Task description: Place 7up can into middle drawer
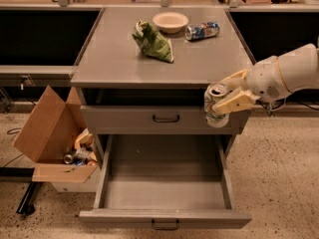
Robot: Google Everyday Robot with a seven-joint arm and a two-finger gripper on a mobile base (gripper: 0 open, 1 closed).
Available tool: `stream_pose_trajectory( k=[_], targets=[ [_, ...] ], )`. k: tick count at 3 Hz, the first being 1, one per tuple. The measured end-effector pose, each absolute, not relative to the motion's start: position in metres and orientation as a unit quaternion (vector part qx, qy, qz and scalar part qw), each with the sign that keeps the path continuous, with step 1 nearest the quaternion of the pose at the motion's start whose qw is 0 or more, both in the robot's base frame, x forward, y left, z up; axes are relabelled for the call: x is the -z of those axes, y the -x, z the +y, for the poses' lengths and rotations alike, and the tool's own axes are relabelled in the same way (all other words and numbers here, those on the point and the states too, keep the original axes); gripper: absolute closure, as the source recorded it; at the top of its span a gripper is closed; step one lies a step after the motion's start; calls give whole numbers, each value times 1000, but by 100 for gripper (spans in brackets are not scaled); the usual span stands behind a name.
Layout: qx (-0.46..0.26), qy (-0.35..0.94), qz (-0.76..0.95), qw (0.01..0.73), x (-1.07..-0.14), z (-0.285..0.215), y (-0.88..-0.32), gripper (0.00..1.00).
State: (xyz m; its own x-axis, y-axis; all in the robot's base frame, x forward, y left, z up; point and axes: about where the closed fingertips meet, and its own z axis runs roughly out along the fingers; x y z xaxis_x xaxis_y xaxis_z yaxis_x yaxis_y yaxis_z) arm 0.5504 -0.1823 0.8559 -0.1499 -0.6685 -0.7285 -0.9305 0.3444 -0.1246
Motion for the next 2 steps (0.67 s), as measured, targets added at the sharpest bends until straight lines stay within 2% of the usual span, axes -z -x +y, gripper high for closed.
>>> stream_pose_trajectory(
  k=[2],
  targets=[
    [-253, 519, 756, 308, -729, -186, -520, 100]
  ],
)
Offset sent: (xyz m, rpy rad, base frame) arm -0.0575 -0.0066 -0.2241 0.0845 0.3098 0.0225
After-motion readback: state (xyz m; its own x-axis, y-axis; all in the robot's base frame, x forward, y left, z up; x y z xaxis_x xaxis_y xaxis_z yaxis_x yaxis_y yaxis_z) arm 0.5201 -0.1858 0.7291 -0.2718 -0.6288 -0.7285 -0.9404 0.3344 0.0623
